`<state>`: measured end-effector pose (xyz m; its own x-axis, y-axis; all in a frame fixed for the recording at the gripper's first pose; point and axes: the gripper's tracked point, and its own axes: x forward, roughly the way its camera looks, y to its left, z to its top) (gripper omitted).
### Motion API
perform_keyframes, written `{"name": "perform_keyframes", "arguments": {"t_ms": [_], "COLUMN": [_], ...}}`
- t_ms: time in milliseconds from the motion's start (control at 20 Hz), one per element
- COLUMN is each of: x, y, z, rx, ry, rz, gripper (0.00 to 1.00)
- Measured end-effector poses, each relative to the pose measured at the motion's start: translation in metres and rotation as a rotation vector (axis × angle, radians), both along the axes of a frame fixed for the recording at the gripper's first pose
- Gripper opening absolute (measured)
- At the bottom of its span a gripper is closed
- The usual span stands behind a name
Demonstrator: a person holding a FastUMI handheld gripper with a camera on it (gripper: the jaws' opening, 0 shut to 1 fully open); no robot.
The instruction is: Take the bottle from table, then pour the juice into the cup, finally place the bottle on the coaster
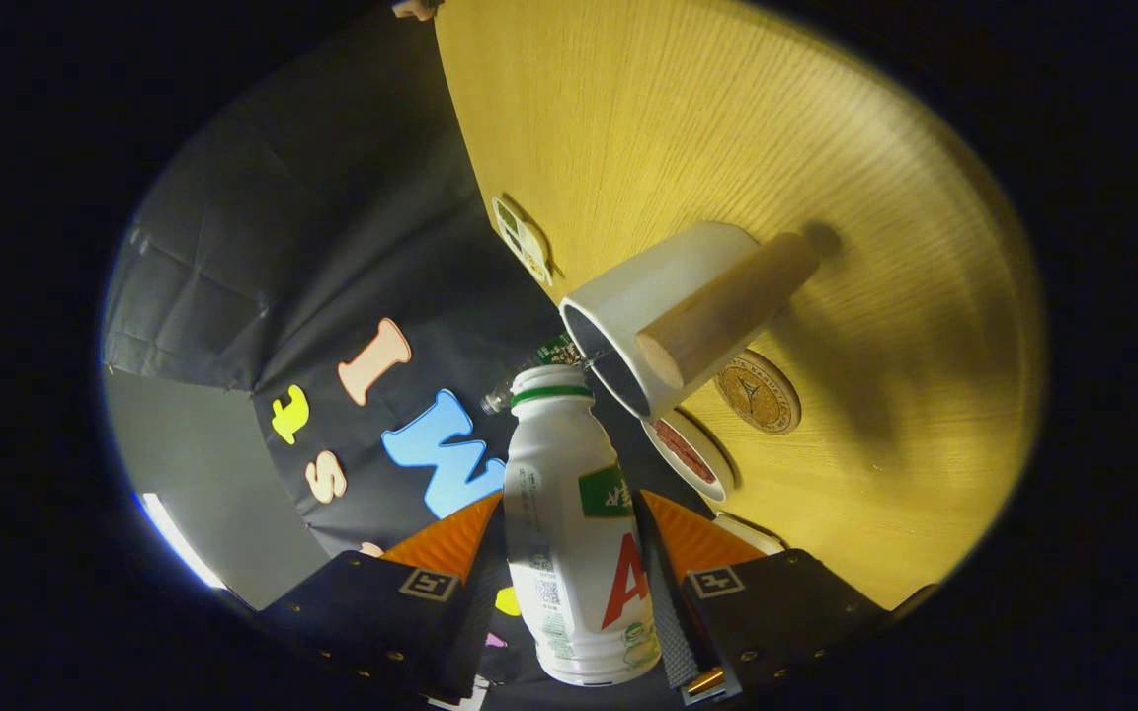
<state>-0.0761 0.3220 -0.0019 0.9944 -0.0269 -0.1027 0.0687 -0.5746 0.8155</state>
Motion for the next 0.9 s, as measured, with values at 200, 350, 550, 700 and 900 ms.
{"name": "perform_keyframes", "arguments": {"t_ms": [200,350,550,700,900], "x": [0.004,0.014,0.022,0.022,0.02], "y": [0.004,-0.001,0.0,0.003,0.0], "z": [0.002,0.002,0.006,0.004,0.0], "rx": [0.033,0.079,0.097,0.098,0.119], "ry": [0.026,0.055,0.061,0.064,0.074], "rz": [-0.011,-0.032,-0.039,-0.034,-0.039], "gripper": [0.69,0.69,0.69,0.69,0.69]}}
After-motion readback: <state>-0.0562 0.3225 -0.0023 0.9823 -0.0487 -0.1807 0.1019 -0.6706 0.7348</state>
